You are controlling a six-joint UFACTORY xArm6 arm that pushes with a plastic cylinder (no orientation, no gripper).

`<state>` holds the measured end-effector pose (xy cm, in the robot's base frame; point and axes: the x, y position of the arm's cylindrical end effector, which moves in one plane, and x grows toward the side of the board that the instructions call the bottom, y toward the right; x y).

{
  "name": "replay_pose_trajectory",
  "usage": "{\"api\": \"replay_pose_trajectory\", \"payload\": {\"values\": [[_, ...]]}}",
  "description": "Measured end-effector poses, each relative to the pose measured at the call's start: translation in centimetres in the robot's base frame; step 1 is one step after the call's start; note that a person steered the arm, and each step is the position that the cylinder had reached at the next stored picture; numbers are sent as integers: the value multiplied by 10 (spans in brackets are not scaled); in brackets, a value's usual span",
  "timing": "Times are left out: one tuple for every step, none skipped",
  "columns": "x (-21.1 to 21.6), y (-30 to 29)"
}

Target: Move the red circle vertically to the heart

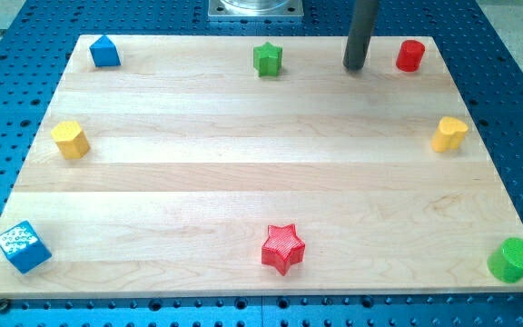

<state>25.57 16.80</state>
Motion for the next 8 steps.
{"api": "replay_pose_trajectory", "payload": {"values": [[-63, 41], [-64, 48], [-63, 49], [-25, 53], [-3, 53], [-28, 65], [-63, 73], [-54, 81]]}}
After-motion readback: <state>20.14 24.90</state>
